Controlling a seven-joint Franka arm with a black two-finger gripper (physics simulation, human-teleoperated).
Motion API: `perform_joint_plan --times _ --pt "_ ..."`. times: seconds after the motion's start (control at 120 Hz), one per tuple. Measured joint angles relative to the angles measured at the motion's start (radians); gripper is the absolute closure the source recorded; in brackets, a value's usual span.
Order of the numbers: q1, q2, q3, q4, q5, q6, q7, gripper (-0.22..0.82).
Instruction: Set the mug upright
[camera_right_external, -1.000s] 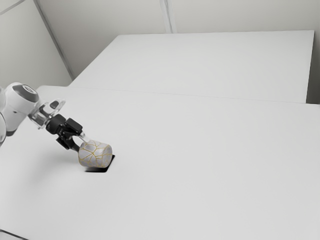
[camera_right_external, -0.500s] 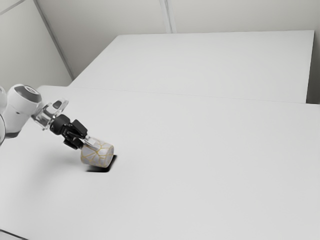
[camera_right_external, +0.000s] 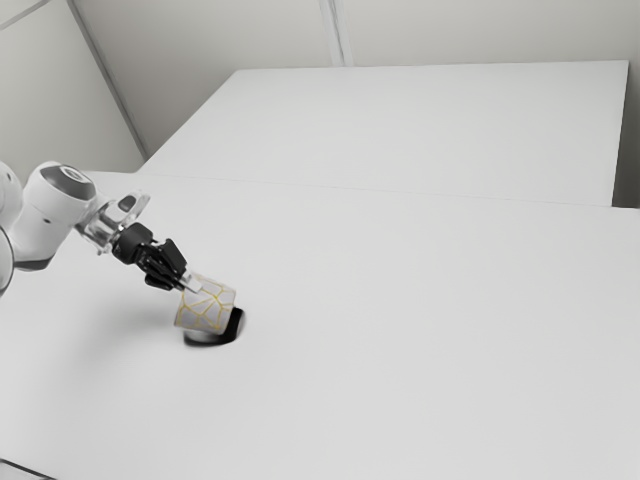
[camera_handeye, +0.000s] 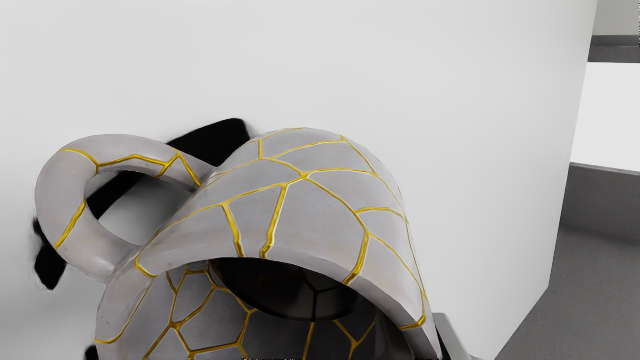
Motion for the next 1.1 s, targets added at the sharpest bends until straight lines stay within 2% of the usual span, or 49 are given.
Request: perform_joint_plan --times 0.2,0.3,0.517,0.783,0.908,1.1 --pt "-0.001 -0.049 -0.008 0.0 0.019 0.007 -0.009 0.77" --pt "-0.017 -0.108 -0.024 -0.006 0.069 0.04 -0.014 0.78" --pt "-0.044 -0.262 -0.156 -0.087 0.313 0.168 -0.069 0.79" --pt "-0.043 -0.353 -0.343 -0.146 0.68 0.318 -0.202 0.79" --pt "-0.055 -0.365 -0.415 -0.172 0.827 0.371 -0.284 0.79" --pt "-0.08 -0.321 -0.45 -0.167 0.944 0.401 -0.393 0.79"
